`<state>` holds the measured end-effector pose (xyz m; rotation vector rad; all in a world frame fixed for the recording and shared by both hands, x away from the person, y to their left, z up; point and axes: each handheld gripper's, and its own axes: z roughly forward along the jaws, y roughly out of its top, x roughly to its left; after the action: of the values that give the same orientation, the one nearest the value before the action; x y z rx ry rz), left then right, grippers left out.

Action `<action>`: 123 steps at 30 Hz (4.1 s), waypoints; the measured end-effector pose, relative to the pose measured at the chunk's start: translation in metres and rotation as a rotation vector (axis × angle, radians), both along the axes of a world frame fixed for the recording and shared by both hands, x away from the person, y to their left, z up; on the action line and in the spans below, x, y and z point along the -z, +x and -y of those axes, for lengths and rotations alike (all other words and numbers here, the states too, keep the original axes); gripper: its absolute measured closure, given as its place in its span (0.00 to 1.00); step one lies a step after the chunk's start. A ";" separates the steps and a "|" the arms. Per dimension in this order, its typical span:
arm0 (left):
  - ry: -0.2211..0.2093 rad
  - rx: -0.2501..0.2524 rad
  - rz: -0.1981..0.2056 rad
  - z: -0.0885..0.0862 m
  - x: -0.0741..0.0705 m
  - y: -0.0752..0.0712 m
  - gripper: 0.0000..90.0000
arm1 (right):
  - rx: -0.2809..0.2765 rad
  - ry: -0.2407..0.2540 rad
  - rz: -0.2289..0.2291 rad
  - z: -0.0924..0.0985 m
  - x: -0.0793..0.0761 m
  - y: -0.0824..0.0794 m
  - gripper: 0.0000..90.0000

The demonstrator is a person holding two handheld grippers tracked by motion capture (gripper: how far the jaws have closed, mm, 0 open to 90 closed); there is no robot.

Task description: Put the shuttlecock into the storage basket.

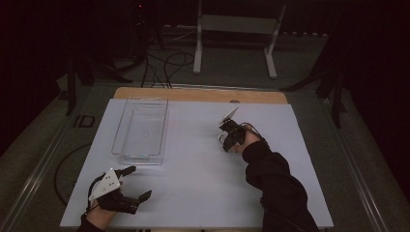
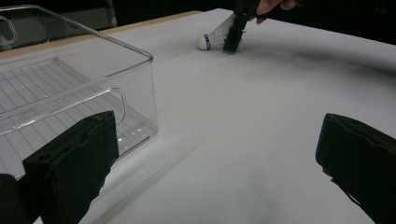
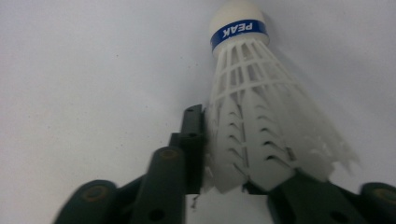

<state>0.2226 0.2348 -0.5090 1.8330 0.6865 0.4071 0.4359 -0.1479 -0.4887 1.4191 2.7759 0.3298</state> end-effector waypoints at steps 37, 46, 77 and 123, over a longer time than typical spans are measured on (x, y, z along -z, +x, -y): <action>0.009 0.005 0.003 0.001 -0.001 0.000 0.00 | -0.228 -0.101 0.021 0.019 -0.025 -0.021 1.00; 0.007 0.006 0.001 0.001 0.000 0.000 0.00 | -0.286 -0.099 0.027 0.021 -0.031 -0.031 1.00; 0.035 0.016 -0.013 0.005 0.001 0.001 0.00 | -0.596 0.024 0.010 0.030 -0.039 -0.083 1.00; 0.130 0.156 -0.104 0.013 -0.063 0.015 0.00 | -0.722 0.098 0.065 0.025 -0.063 -0.115 1.00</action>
<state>0.2378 0.2218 -0.4459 2.0270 0.5937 0.2604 0.3207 -0.1732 -0.4257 0.3423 3.1389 0.5000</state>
